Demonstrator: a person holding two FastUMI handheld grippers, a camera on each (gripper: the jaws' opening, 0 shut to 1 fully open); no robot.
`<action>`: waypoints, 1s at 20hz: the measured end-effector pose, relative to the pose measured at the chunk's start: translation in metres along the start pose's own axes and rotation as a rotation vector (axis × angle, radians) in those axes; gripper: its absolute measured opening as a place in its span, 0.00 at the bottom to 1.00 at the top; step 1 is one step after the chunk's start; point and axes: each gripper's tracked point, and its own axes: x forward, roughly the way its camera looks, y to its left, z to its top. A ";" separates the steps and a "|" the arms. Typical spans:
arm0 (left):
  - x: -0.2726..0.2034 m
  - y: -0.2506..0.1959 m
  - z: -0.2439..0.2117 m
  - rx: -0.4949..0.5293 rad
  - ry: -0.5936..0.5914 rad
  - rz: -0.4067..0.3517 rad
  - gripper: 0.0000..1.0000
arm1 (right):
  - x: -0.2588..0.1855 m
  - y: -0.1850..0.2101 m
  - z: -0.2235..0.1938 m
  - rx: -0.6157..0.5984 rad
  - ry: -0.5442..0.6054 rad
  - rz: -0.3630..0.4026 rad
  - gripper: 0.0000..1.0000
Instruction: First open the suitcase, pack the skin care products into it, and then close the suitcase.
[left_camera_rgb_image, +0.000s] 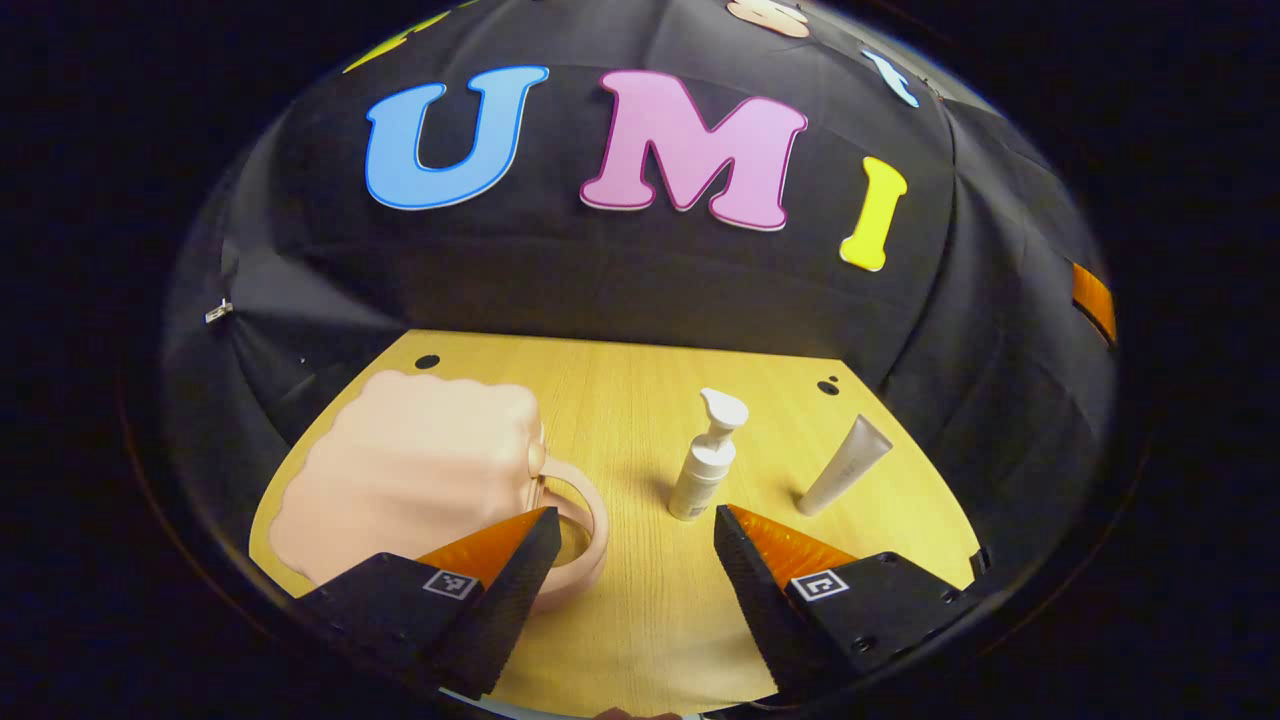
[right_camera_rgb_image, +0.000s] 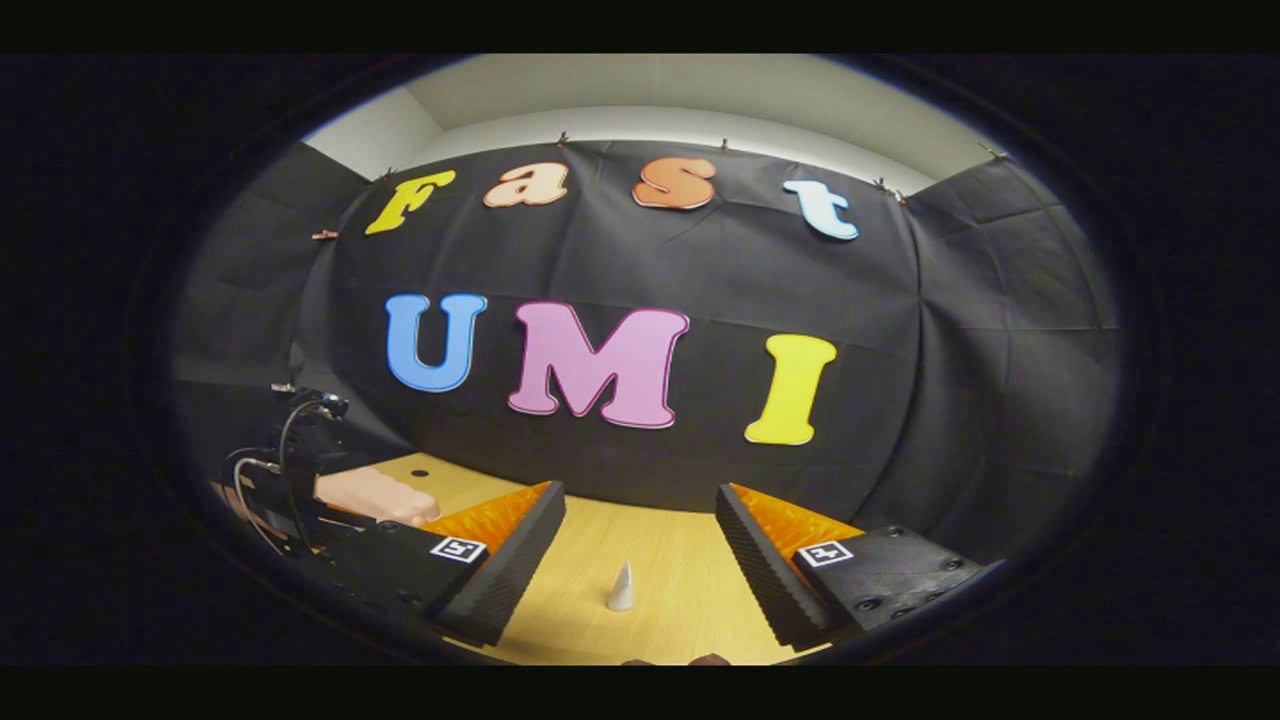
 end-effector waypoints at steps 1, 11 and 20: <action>0.013 0.002 -0.004 -0.018 0.022 0.019 0.98 | 0.006 0.000 -0.005 0.001 0.006 0.027 0.97; 0.100 0.021 -0.043 0.009 0.229 0.132 0.89 | 0.045 -0.045 -0.043 0.056 0.093 0.056 0.96; 0.113 0.028 -0.065 0.029 0.343 0.056 0.49 | 0.031 -0.048 -0.051 0.060 0.129 -0.064 0.97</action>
